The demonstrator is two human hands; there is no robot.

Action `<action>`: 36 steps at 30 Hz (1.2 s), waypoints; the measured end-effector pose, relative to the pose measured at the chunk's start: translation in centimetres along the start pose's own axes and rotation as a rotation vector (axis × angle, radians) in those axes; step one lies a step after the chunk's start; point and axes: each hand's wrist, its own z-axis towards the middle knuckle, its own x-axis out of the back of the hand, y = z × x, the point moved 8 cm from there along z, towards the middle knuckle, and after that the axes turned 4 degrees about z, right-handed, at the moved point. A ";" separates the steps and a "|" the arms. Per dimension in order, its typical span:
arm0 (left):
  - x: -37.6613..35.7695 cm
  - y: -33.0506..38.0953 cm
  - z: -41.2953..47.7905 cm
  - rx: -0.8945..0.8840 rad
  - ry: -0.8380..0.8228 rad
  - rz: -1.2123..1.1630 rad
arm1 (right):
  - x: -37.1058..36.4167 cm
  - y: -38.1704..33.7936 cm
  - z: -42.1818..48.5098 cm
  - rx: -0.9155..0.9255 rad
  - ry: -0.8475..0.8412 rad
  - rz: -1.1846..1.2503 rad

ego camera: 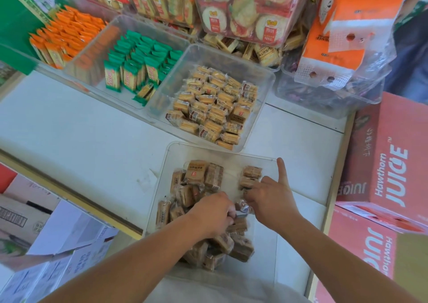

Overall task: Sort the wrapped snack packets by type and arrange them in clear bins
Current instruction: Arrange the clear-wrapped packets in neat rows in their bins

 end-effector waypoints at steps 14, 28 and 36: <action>6.9 -0.5 -1.6 0.012 0.072 0.145 | -0.2 0.4 -0.1 0.012 0.181 0.082; 7.9 -4.0 4.5 0.162 0.437 -0.140 | -0.3 0.0 -0.5 0.096 0.389 0.152; 5.7 -4.8 3.5 0.163 0.504 -0.206 | -0.2 -1.0 1.1 0.119 0.188 0.306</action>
